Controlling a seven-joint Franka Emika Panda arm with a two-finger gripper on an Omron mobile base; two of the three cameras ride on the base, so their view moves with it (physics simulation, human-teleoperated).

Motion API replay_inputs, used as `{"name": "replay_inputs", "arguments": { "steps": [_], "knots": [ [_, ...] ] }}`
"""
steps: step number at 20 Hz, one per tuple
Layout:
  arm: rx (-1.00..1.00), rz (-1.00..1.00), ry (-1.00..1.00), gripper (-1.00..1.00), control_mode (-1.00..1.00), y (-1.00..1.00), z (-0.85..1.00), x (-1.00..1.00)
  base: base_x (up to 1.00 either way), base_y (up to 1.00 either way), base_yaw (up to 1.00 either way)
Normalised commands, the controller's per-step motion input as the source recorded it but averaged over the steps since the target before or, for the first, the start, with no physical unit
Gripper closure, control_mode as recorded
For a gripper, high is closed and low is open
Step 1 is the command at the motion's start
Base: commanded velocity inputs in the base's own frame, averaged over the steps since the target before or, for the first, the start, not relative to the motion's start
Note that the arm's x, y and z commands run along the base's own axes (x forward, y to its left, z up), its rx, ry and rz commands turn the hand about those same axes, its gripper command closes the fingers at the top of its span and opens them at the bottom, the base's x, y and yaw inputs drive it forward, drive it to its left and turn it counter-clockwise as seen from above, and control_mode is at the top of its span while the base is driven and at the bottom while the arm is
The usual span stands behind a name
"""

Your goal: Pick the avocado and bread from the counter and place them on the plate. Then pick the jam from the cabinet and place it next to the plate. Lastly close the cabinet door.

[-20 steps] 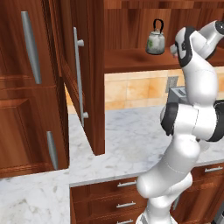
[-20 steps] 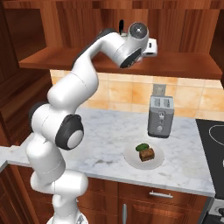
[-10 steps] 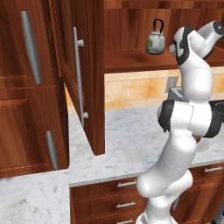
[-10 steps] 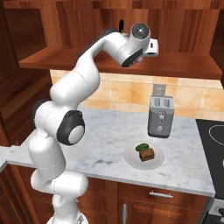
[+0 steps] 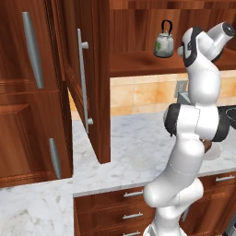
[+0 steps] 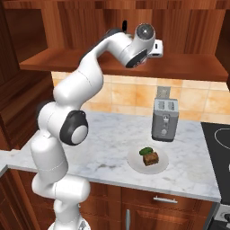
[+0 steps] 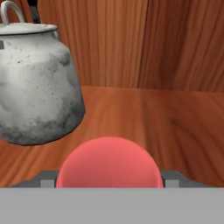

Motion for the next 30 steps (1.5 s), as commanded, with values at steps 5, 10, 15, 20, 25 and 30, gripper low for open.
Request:
{"name": "replay_inputs", "arguments": {
  "steps": [5, 10, 15, 20, 25, 30],
  "knots": [
    [0.0, 0.0, 0.02, 1.0, -1.0, -0.08, 0.0, -0.01, 0.0, 0.0, 0.0],
    [0.0, 0.0, 0.0, 1.0, -1.0, -0.14, -0.01, -0.33, 0.0, 0.0, 0.0],
    [0.02, 0.0, 0.0, 1.0, -1.0, -0.1, 0.0, -0.45, 0.0, 0.0, 0.0],
    [0.0, 0.0, 0.0, 1.0, -1.0, -0.03, 0.0, -0.56, 0.0, 0.0, 0.0],
    [0.0, 0.0, 0.01, 1.0, -1.0, 0.0, -0.03, -0.63, 0.0, 0.0, 0.0],
    [0.0, 0.0, 0.03, 1.0, -1.0, 0.01, -0.06, -0.67, 0.0, 0.0, 0.0]
  ]
}}
